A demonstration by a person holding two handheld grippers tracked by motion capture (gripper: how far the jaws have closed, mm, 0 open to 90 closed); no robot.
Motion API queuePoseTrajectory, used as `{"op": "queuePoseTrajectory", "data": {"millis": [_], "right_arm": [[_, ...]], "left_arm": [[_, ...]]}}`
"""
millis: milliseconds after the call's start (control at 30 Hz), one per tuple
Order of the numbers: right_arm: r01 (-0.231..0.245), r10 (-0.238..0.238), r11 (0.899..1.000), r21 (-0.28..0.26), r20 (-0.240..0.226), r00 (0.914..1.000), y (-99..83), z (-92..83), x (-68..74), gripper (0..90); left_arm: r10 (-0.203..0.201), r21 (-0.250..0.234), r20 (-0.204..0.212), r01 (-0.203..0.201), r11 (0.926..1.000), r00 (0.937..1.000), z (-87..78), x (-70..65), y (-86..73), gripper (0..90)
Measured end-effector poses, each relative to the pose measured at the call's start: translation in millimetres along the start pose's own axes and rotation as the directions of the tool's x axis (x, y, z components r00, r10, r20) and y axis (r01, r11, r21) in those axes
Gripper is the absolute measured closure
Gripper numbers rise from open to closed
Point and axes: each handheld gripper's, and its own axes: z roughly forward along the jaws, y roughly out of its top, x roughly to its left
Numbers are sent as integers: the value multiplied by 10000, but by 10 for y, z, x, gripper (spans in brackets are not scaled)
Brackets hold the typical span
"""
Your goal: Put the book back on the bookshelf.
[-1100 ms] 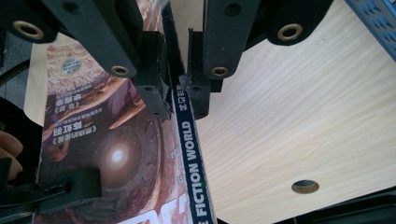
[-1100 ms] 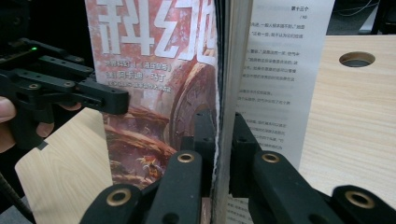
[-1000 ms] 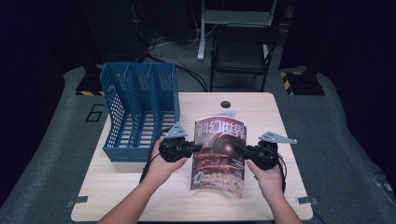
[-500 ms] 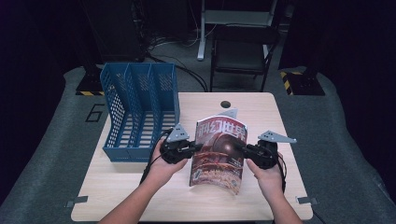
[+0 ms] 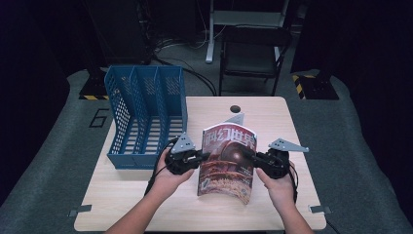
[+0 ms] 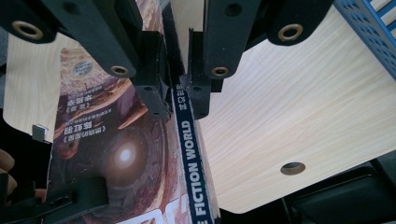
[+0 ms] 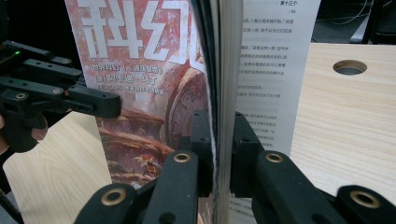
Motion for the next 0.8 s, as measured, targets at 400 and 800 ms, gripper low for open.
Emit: {"op": "queuePoseTrajectory", "data": {"millis": [400,800], "right_arm": [[224,-222,9997,119,-170,9996,19,-95,46,774],[269,-266,9996,89,-383,9989,-54,-222,98,765]], "left_arm": [[20,-160,84,-18,9999,10000,-75,-60,-56,812],[-183,-112,422,188,9998,9989,-202,-133,-109,826]]}}
